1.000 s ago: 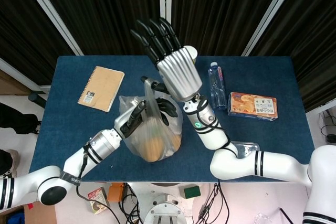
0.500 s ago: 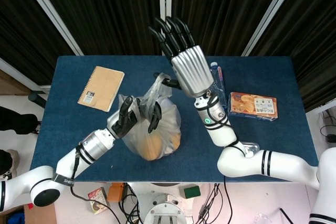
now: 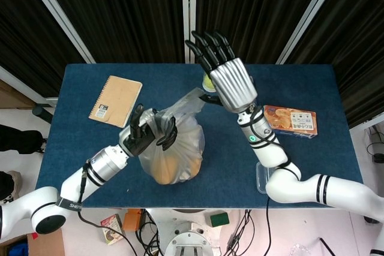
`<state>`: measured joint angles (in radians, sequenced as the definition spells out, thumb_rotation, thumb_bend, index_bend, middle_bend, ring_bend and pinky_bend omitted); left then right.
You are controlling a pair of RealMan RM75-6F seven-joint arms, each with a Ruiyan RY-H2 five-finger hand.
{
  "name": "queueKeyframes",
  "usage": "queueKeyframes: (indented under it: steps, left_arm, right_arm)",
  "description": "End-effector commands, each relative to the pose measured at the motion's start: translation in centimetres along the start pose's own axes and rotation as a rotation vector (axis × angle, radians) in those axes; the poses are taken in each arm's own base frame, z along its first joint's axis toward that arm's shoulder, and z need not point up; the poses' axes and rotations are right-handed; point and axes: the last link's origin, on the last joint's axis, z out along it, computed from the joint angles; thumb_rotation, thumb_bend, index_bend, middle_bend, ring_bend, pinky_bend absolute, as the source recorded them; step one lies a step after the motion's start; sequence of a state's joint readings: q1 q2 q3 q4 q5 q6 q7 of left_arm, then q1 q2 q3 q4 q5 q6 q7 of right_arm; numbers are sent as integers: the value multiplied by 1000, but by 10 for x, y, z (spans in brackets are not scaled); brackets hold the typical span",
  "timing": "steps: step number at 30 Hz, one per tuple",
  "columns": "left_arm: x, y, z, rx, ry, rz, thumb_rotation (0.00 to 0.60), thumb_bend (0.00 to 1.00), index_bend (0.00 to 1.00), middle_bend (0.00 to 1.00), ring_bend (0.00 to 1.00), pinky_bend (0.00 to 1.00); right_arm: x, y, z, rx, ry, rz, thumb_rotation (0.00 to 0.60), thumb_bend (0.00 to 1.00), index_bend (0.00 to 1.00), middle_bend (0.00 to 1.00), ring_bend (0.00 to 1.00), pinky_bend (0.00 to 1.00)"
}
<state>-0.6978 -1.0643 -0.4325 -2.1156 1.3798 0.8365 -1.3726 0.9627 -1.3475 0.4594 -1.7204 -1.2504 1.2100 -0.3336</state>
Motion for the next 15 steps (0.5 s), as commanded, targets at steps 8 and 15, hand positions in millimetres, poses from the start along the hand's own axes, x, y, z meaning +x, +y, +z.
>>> queueKeyframes:
  steps: [8, 15]
  left_arm:
    - [5, 8, 11, -2, 64, -70, 295, 0, 542, 700, 631, 738]
    - [4, 9, 16, -9, 73, -46, 203, 0, 505, 648, 585, 718]
  right_arm:
    - [20, 10, -48, 48, -200, 264, 600, 0, 0, 0, 0, 0]
    - [58, 28, -74, 37, -99, 277, 600, 0, 0, 0, 0, 0]
